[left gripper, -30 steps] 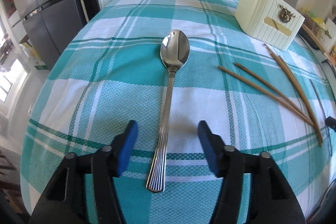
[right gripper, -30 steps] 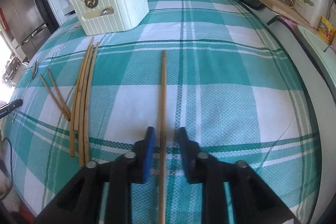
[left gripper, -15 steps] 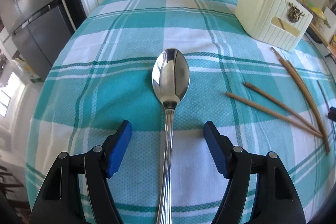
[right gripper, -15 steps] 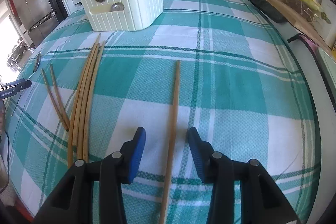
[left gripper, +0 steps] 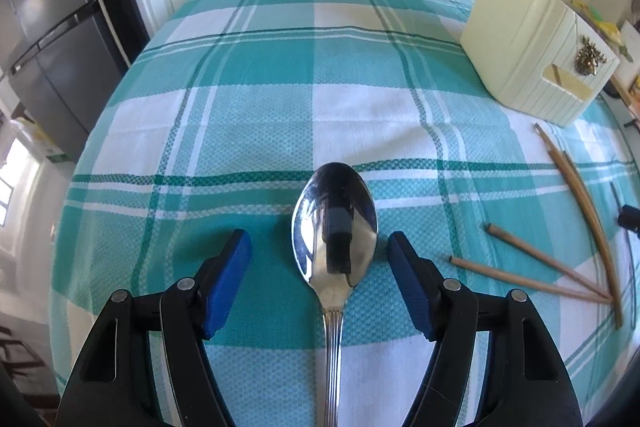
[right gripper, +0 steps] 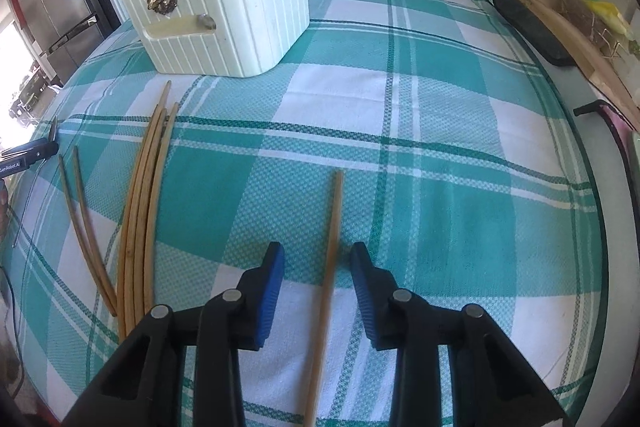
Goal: Organize utensils
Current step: 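Grasp the second metal spoon with the left gripper while the right grasps a chopstick, then carry the spoon and chopstick over the caddy and lower them inside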
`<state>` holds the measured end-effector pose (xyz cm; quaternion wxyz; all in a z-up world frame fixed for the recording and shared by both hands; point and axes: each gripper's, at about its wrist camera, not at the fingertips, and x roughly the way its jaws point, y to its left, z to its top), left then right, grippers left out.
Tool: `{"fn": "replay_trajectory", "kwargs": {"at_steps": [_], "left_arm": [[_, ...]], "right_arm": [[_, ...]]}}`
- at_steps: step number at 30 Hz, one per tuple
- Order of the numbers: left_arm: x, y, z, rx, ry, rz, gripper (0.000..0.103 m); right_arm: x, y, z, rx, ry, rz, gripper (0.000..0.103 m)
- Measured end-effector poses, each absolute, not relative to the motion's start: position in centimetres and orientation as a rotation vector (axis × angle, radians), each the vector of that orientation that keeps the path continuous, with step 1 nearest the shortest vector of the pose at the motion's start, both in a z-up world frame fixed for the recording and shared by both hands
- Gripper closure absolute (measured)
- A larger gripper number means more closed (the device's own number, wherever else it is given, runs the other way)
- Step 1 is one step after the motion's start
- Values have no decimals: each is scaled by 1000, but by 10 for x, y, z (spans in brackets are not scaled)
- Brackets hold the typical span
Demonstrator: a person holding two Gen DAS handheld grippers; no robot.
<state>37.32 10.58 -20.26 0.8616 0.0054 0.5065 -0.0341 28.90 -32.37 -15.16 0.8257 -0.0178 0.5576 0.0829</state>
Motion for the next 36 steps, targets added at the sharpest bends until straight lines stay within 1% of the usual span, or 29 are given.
{"fn": "replay_trajectory", "kwargs": {"at_steps": [1, 2, 3, 4, 5, 8, 11, 18, 23, 27, 36], "left_arm": [[374, 105, -203, 15, 1062, -68, 32], [374, 103, -203, 19, 1058, -69, 36], [374, 101, -202, 22, 1052, -74, 46], [374, 98, -201, 27, 1044, -82, 53], [374, 95, -201, 36, 1039, -87, 61], [374, 91, -199, 44, 1034, -83, 62], [366, 93, -187, 22, 998, -74, 62], [329, 98, -122, -14, 849, -103, 62], [296, 96, -83, -34, 752, -135, 62], [279, 93, -63, -39, 700, -157, 62], [259, 89, -40, -56, 653, -187, 62]], "right_arm": [[290, -324, -152, -36, 1184, 170, 76], [291, -324, -152, -37, 1183, 164, 79], [293, -325, -152, -39, 1184, 159, 86], [295, -325, -152, -39, 1184, 157, 92], [296, -325, -152, -36, 1184, 158, 96], [303, -323, -153, -30, 1180, 177, 97], [309, -329, -146, 61, 1153, 203, 97], [287, -342, -77, 204, 967, 262, 97], [256, -341, -26, 206, 845, 292, 97], [230, -339, 5, 183, 759, 304, 97], [200, -330, 31, 134, 649, 292, 97]]}}
